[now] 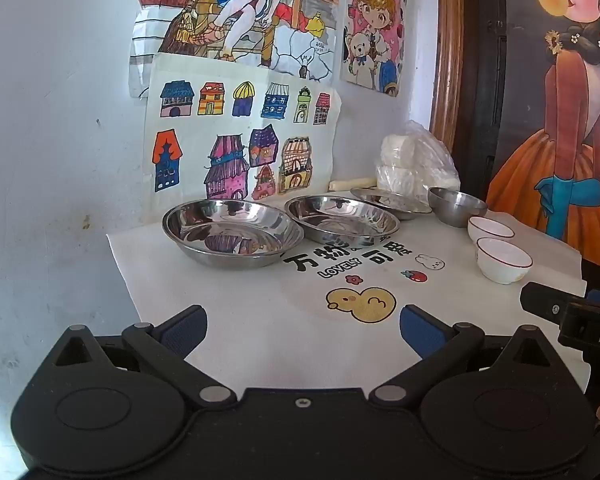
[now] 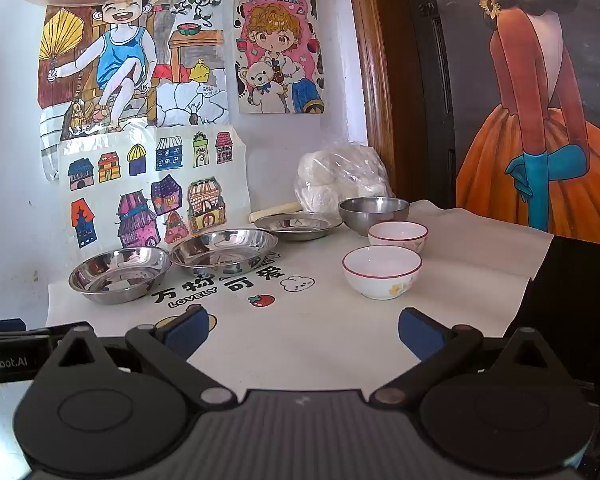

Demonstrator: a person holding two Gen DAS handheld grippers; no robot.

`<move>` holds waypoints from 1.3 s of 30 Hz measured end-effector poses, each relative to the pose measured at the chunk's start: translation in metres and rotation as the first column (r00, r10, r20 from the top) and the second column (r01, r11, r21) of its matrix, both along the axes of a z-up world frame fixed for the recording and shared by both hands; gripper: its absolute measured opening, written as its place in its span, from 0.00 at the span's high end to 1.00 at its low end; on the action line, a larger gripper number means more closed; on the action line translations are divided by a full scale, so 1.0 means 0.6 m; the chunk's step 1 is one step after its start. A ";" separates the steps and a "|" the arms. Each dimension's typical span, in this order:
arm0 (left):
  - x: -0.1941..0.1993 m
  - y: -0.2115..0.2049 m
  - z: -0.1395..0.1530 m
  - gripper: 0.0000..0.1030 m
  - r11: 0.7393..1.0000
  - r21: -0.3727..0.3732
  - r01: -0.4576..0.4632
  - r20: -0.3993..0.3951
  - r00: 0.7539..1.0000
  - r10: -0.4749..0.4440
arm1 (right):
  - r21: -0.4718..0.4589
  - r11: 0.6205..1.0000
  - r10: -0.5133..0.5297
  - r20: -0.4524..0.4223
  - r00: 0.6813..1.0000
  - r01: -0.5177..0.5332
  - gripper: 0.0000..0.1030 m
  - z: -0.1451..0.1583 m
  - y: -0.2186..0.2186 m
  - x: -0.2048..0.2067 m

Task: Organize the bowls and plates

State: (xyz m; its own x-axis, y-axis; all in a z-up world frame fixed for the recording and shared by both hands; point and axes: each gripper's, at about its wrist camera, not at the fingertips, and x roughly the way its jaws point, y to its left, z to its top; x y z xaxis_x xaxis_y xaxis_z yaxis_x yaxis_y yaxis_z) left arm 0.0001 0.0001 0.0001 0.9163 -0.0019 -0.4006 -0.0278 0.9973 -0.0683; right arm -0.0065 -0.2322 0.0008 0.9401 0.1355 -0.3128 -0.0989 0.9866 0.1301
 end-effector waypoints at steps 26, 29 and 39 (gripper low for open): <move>0.000 0.000 0.000 0.01 1.000 0.000 0.001 -0.001 1.000 -0.001 | 0.000 1.000 0.001 -0.001 1.000 -0.001 0.00 0.001 0.002 -0.001; 0.000 0.000 0.000 0.01 1.000 0.000 0.000 -0.001 1.000 0.000 | 0.000 1.000 0.001 -0.003 1.000 -0.001 0.00 0.001 0.001 -0.001; 0.000 0.000 0.000 0.01 1.000 0.001 0.001 -0.001 1.000 -0.001 | 0.000 1.000 0.001 -0.002 1.000 -0.001 0.00 0.001 0.001 -0.002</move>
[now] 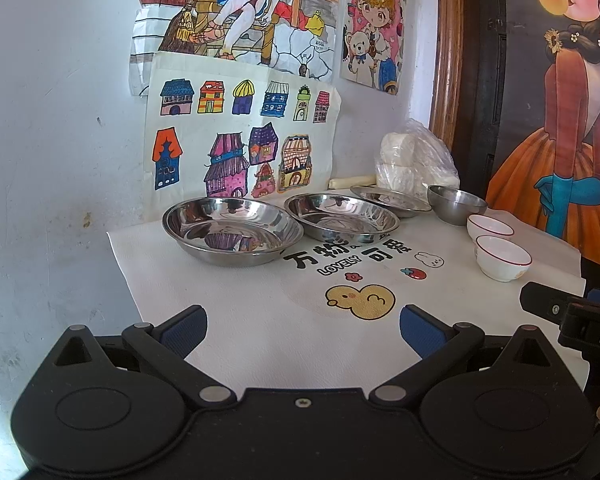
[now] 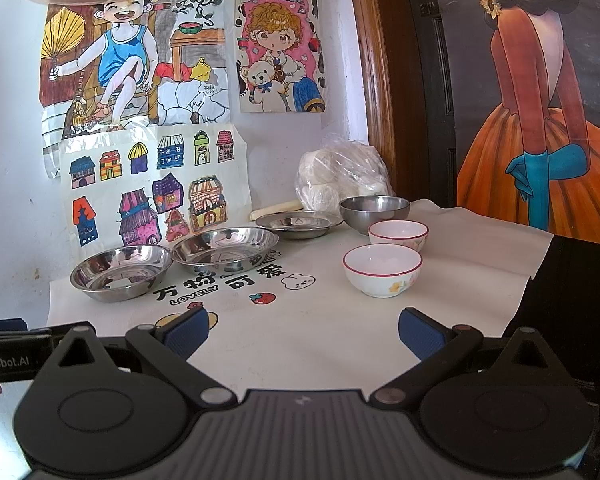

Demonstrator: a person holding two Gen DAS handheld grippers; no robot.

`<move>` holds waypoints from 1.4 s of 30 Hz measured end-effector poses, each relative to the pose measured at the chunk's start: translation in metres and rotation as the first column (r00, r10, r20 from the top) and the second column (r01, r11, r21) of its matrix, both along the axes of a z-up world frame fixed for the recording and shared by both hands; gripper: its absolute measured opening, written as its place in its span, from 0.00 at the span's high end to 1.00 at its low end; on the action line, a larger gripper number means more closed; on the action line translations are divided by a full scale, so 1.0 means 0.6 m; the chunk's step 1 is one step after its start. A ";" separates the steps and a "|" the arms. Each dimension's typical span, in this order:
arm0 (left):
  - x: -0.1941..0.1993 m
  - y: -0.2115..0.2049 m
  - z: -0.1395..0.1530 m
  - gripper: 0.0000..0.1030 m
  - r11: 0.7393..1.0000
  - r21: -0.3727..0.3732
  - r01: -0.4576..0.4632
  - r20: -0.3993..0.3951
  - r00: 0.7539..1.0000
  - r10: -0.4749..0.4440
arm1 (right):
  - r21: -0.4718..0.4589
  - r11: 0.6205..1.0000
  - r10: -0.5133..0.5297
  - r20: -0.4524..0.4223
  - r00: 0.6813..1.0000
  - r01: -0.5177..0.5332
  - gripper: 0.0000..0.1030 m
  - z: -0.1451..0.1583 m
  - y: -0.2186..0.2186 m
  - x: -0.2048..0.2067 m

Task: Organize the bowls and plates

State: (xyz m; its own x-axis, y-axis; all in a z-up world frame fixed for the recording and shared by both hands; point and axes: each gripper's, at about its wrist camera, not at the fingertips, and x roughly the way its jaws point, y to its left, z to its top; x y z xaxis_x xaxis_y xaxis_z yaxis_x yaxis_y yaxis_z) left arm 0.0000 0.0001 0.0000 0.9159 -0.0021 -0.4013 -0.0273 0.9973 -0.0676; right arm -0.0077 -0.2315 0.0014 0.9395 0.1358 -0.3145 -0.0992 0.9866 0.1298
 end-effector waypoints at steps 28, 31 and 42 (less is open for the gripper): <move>0.000 0.000 0.000 0.01 1.000 0.000 -0.001 -0.002 1.000 0.001 | 0.000 1.000 0.000 -0.002 1.000 0.000 0.00 0.000 0.000 0.001; 0.000 0.000 0.000 0.01 1.000 0.000 -0.001 -0.003 1.000 0.001 | 0.000 1.000 0.001 -0.003 1.000 -0.001 0.00 0.000 0.000 0.001; -0.001 -0.005 -0.010 0.01 1.000 0.003 -0.002 -0.009 1.000 0.002 | 0.000 1.000 0.000 -0.004 1.000 0.000 0.00 0.000 0.000 0.001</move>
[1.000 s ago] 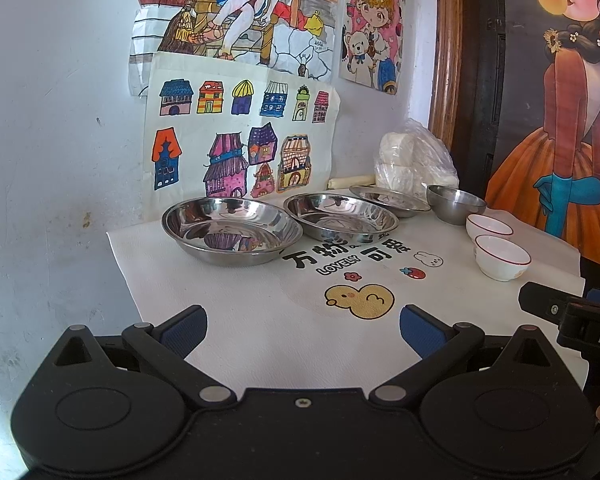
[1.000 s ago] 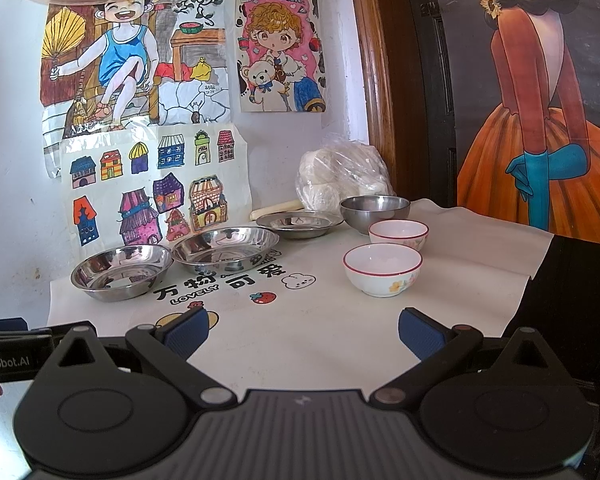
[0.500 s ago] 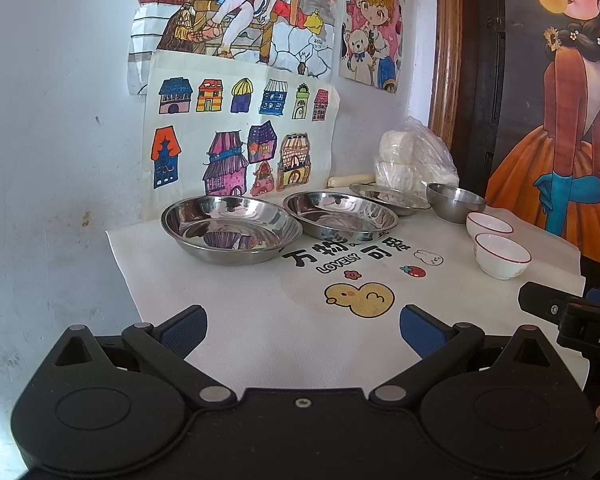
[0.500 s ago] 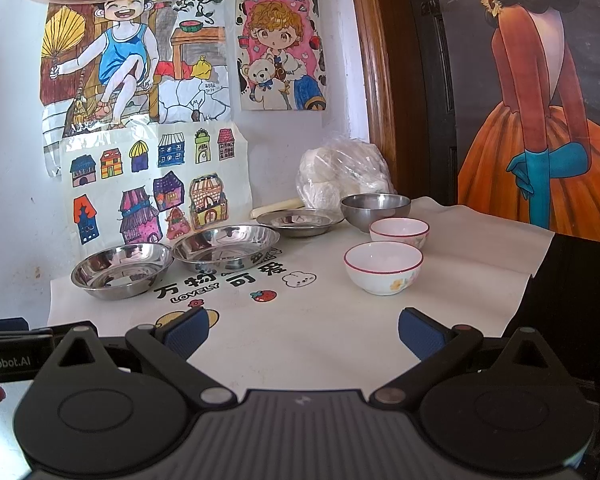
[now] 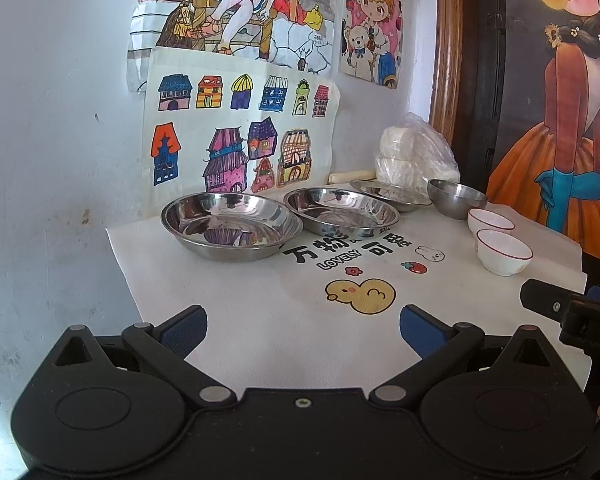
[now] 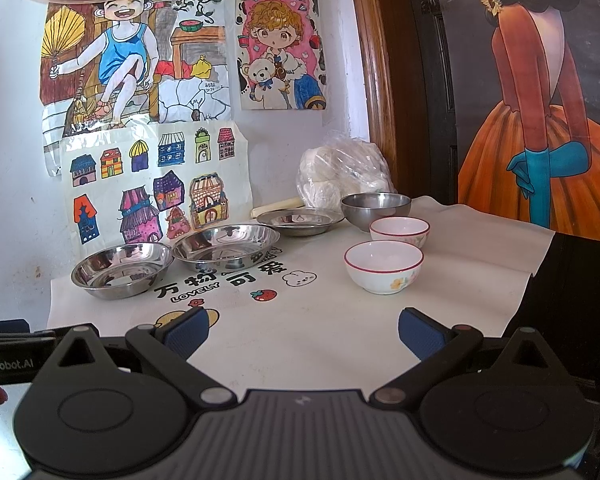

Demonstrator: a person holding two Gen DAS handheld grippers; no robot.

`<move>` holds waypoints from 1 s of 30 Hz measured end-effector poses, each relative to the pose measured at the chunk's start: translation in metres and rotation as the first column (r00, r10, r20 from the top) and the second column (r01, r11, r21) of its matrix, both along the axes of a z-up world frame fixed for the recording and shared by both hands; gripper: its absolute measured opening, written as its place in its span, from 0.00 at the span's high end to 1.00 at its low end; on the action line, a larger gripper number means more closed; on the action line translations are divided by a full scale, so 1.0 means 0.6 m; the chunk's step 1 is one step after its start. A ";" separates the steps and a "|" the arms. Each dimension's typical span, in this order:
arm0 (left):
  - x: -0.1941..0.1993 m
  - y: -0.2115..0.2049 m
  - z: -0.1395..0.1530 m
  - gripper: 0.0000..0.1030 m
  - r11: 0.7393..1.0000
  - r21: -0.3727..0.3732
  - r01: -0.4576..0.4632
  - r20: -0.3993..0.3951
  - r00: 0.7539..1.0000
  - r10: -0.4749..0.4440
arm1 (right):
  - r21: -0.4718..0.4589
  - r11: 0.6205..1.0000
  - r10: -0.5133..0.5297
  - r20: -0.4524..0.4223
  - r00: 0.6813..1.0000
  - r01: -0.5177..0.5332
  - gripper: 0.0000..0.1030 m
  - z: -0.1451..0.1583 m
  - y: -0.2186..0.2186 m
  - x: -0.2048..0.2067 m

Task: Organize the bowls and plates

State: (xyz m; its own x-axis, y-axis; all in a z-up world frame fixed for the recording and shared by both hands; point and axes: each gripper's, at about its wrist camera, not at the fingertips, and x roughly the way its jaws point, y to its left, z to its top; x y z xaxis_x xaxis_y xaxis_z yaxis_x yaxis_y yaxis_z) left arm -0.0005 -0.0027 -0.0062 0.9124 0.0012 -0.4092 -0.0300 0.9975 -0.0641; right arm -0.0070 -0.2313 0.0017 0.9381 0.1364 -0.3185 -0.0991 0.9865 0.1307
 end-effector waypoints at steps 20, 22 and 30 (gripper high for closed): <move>0.014 0.011 -0.005 0.01 1.000 -0.006 -0.028 -0.029 0.999 0.028 | 0.006 1.000 0.009 -0.006 1.000 -0.009 0.00 -0.006 0.006 0.004; 0.020 0.019 -0.004 0.01 0.999 -0.023 -0.040 -0.046 0.998 0.039 | 0.004 1.000 0.015 -0.003 1.000 -0.015 0.00 -0.006 0.005 0.003; 0.052 0.051 0.031 0.01 0.997 0.004 -0.083 -0.023 0.996 0.083 | -0.007 0.996 0.092 0.002 0.996 -0.092 0.00 0.022 0.009 0.017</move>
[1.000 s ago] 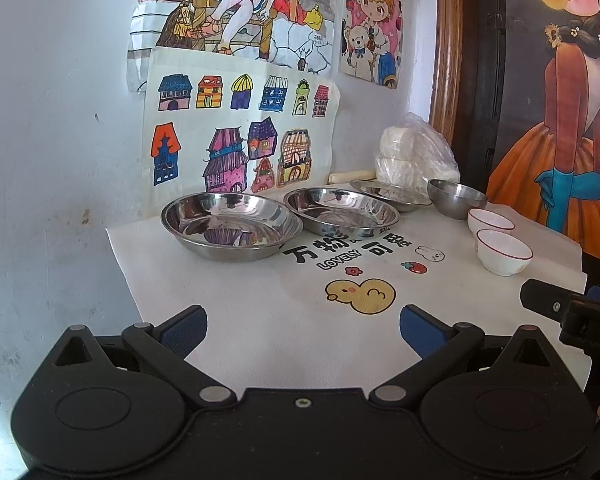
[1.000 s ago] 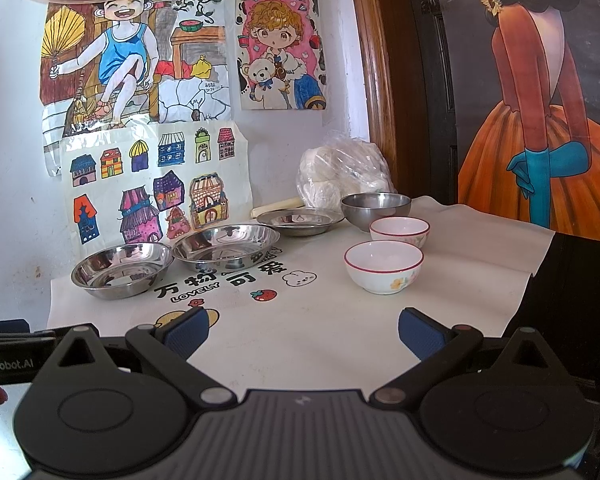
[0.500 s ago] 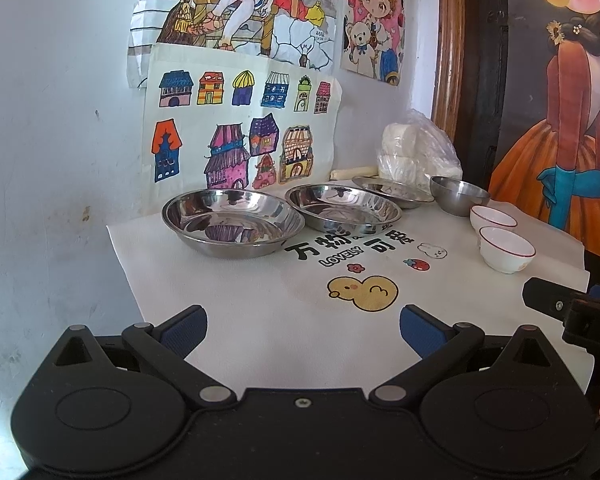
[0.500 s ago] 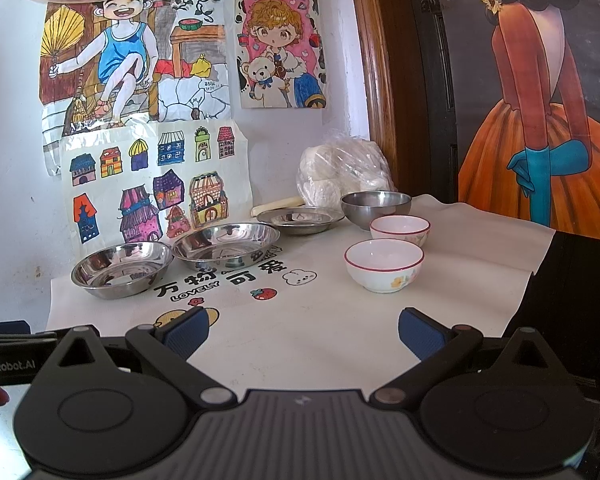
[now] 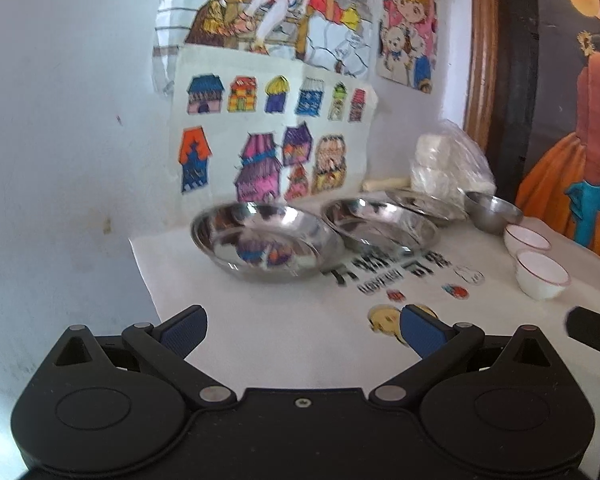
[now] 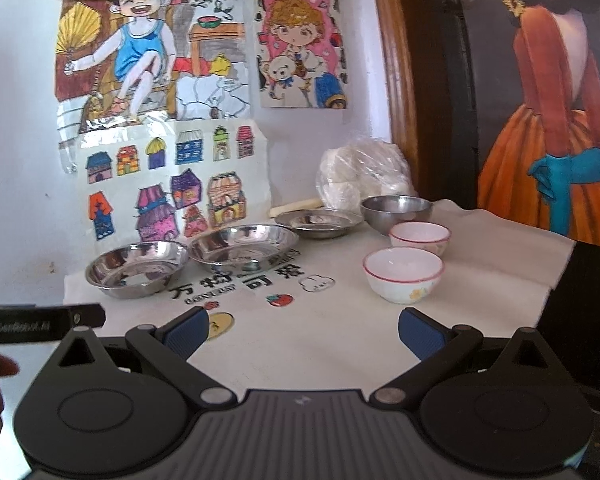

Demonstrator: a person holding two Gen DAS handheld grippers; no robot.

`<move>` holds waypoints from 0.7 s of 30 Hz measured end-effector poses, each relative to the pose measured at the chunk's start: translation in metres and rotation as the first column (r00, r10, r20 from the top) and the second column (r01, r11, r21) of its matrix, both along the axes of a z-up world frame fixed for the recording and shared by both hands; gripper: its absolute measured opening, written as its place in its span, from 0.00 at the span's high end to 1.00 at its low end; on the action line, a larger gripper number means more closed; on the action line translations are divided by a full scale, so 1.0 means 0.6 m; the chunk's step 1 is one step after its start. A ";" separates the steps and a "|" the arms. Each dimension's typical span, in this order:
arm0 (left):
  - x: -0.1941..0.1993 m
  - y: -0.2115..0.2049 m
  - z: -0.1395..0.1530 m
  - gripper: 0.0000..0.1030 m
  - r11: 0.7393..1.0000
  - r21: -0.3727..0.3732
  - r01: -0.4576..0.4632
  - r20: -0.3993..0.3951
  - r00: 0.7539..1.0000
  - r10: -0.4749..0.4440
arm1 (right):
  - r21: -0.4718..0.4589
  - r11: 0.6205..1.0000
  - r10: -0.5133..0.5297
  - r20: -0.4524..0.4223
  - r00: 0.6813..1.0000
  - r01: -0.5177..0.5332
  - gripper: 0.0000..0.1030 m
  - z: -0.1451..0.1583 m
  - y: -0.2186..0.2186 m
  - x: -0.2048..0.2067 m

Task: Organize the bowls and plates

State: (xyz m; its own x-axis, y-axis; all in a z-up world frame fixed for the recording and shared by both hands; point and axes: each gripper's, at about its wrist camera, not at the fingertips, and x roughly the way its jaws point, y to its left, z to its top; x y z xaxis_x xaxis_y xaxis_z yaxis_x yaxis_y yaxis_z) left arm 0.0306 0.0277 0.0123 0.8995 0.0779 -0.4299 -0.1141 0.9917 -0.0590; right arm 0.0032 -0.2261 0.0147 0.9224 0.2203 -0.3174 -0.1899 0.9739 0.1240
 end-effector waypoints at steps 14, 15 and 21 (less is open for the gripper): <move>0.112 0.101 0.054 0.01 0.998 -0.015 -0.062 -0.037 0.997 0.061 | 0.055 0.964 0.259 -0.004 0.966 -0.259 0.00 0.095 0.043 0.117; 0.120 0.109 0.057 0.01 0.998 -0.017 -0.064 -0.038 0.997 0.063 | 0.056 0.960 0.276 -0.004 0.961 -0.275 0.00 0.100 0.054 0.126; 0.171 0.151 0.059 0.01 0.997 -0.060 -0.056 -0.091 0.995 0.050 | 0.107 0.938 0.337 -0.064 0.939 -0.330 0.00 0.104 0.117 0.195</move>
State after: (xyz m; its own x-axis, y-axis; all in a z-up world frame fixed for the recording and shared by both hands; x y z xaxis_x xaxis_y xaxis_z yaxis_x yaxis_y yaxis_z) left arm 0.1334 0.1184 0.0480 0.8525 0.0951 -0.5140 -0.1741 0.9788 -0.1076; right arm 0.1200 -0.1559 0.0772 0.7633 0.5429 -0.3500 -0.4875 0.8397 0.2392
